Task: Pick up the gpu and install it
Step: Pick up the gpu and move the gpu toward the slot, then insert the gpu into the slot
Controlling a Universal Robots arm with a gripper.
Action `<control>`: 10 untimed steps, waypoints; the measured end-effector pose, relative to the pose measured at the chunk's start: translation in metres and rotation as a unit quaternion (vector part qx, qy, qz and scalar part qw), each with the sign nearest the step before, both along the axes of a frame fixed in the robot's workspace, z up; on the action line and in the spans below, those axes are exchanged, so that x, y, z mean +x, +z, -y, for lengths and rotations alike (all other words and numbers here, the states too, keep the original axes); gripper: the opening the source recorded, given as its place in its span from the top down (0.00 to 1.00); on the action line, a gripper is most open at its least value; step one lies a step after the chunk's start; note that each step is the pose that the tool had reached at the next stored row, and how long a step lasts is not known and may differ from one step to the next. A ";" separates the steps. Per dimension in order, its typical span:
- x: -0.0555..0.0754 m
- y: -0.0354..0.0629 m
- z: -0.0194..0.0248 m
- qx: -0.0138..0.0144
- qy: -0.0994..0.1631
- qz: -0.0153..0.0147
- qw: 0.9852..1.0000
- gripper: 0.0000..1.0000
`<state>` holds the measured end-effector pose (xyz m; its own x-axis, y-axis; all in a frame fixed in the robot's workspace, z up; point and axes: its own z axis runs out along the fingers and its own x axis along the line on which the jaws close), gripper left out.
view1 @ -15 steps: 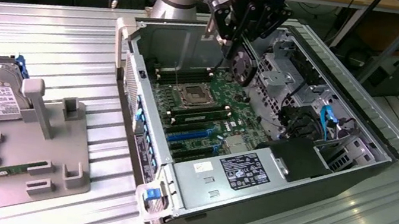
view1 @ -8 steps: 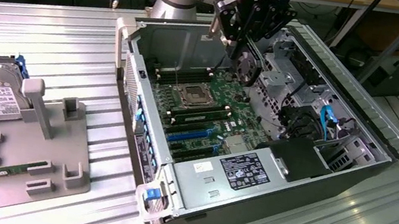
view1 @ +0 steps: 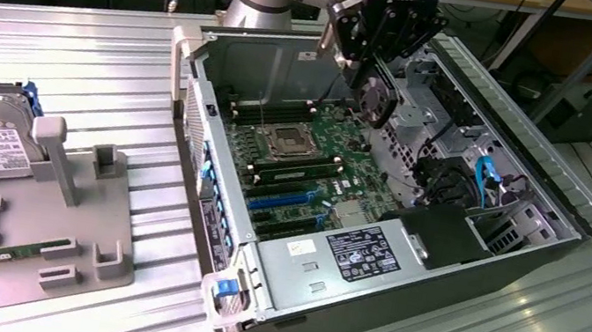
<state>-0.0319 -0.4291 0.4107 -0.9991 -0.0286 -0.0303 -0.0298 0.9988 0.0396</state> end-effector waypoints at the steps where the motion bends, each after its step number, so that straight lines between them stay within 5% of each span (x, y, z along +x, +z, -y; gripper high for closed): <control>1: 0.003 -0.0001 0.0000 0.000 0.000 0.000 1.000 0.72; 10: 0.008 -0.0004 0.0000 0.000 0.000 0.000 1.000 0.72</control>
